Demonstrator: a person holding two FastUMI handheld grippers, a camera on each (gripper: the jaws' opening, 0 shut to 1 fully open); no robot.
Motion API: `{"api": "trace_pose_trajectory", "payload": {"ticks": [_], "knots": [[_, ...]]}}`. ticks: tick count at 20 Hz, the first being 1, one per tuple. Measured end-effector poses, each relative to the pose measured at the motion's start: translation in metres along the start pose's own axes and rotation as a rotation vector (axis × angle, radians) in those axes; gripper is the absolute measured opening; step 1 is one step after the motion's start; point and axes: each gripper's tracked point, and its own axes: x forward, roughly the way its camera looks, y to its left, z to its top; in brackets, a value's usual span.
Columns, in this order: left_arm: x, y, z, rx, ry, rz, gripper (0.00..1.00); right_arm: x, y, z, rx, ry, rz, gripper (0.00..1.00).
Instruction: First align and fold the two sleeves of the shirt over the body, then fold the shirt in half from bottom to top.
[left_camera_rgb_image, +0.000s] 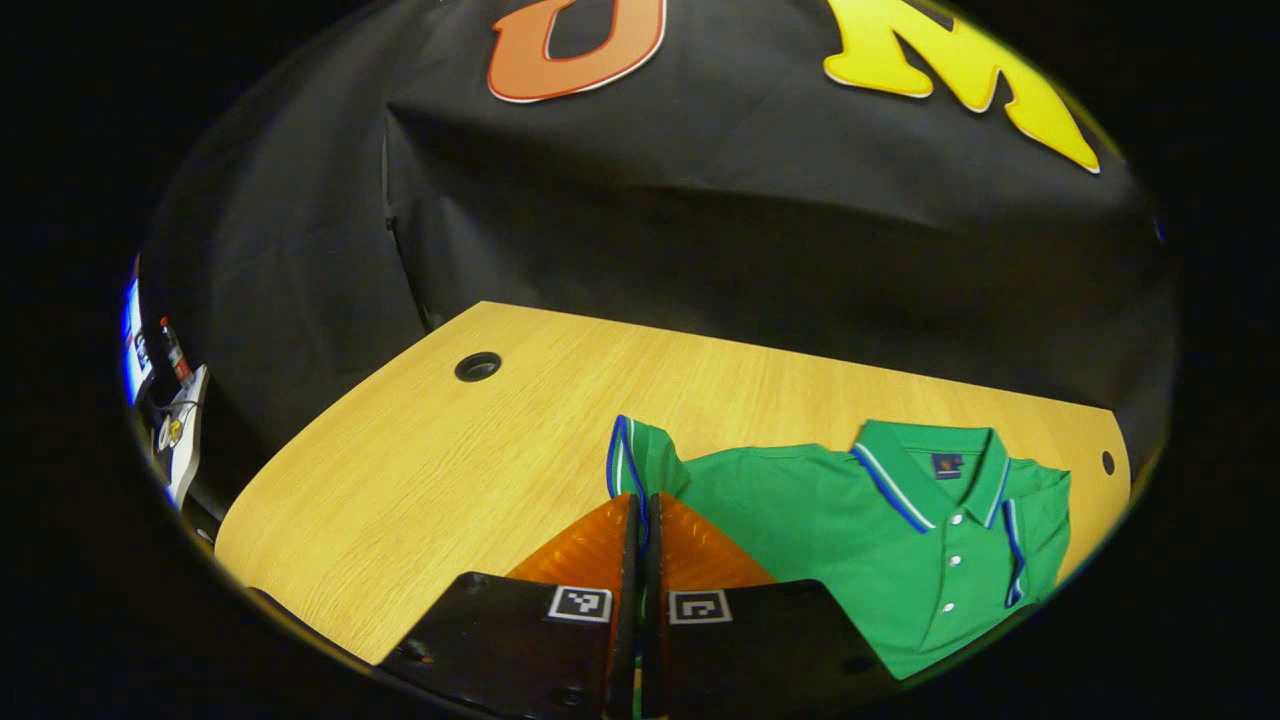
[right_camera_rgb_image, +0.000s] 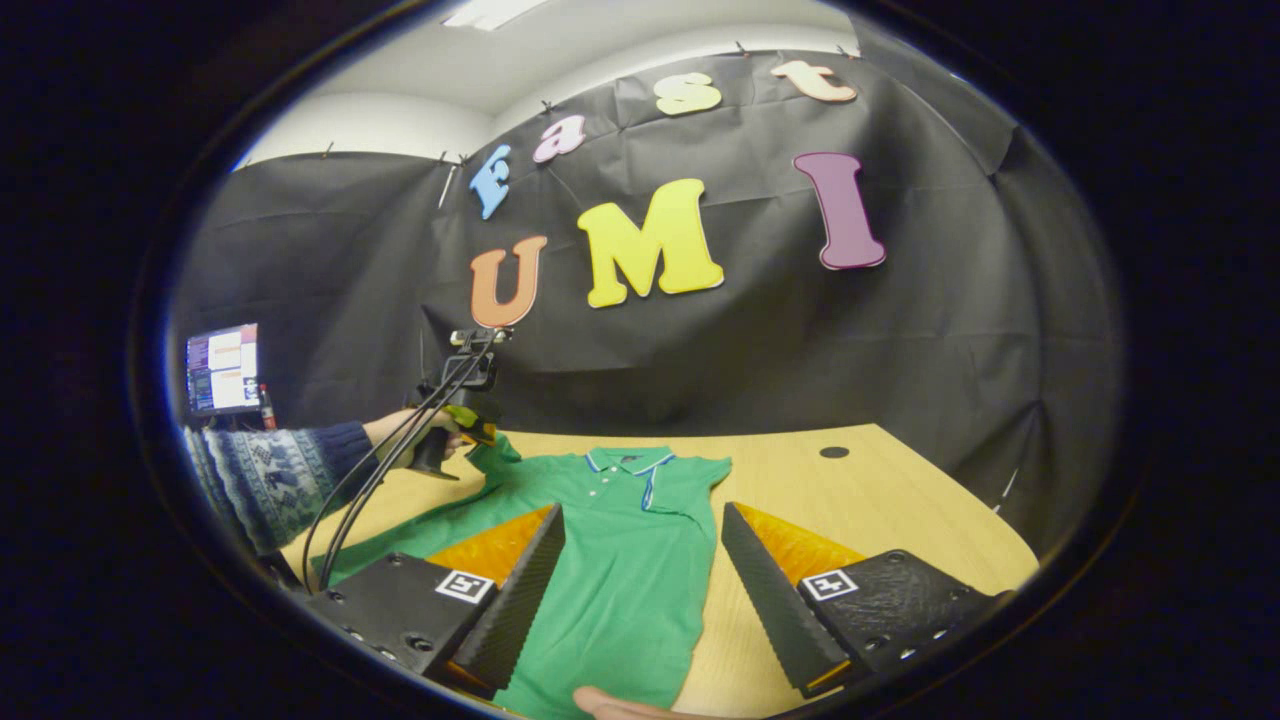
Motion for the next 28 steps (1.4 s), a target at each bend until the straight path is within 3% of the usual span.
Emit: {"api": "trace_pose_trajectory", "payload": {"ticks": [3, 4, 5, 7, 8, 9, 11, 19, 21, 22, 25, 26, 27, 28], "knots": [[-0.013, -0.043, 0.009, 0.05, -0.028, -0.057, 0.08, -0.002, -0.001, -0.004, -0.009, 0.008, -0.008, 0.96], [-0.016, -0.059, 0.009, 0.07, -0.035, -0.075, 0.08, -0.004, -0.002, -0.005, -0.01, 0.011, -0.01, 0.91], [-0.021, -0.074, 0.009, 0.087, -0.041, -0.098, 0.09, -0.006, -0.002, -0.006, -0.01, 0.012, -0.013, 0.96], [-0.029, -0.11, 0.0, 0.106, -0.02, -0.18, 0.09, -0.008, -0.006, -0.006, -0.011, 0.015, -0.027, 0.96], [-0.031, -0.129, -0.007, 0.104, -0.003, -0.222, 0.14, -0.009, -0.009, -0.006, -0.013, 0.018, -0.036, 0.95], [-0.037, -0.146, -0.014, 0.107, 0.017, -0.266, 0.43, -0.011, -0.011, -0.006, -0.014, 0.023, -0.045, 0.95], [-0.048, -0.153, -0.016, 0.124, 0.002, -0.257, 1.0, -0.011, -0.014, -0.009, -0.016, 0.031, -0.058, 0.96], [-0.08, -0.141, -0.002, 0.116, -0.068, -0.259, 1.0, -0.019, -0.001, -0.006, -0.04, 0.024, -0.056, 0.96], [-0.098, -0.129, 0.001, 0.101, -0.099, -0.263, 1.0, -0.025, -0.001, 0.0, -0.052, 0.007, -0.064, 0.96], [-0.11, -0.125, 0.002, 0.088, -0.116, -0.279, 1.0, -0.026, 0.001, 0.002, -0.055, 0.002, -0.068, 0.91], [-0.148, -0.098, 0.007, 0.053, -0.183, -0.298, 1.0, -0.034, 0.004, 0.013, -0.061, -0.018, -0.09, 0.91], [-0.161, -0.088, 0.007, 0.046, -0.206, -0.302, 1.0, -0.037, 0.005, 0.017, -0.064, -0.027, -0.101, 0.96], [-0.174, -0.078, 0.007, 0.043, -0.231, -0.306, 1.0, -0.042, 0.007, 0.022, -0.065, -0.038, -0.113, 0.91], [-0.186, -0.067, 0.007, 0.043, -0.249, -0.304, 1.0, -0.047, 0.009, 0.028, -0.065, -0.052, -0.125, 0.96]]}}
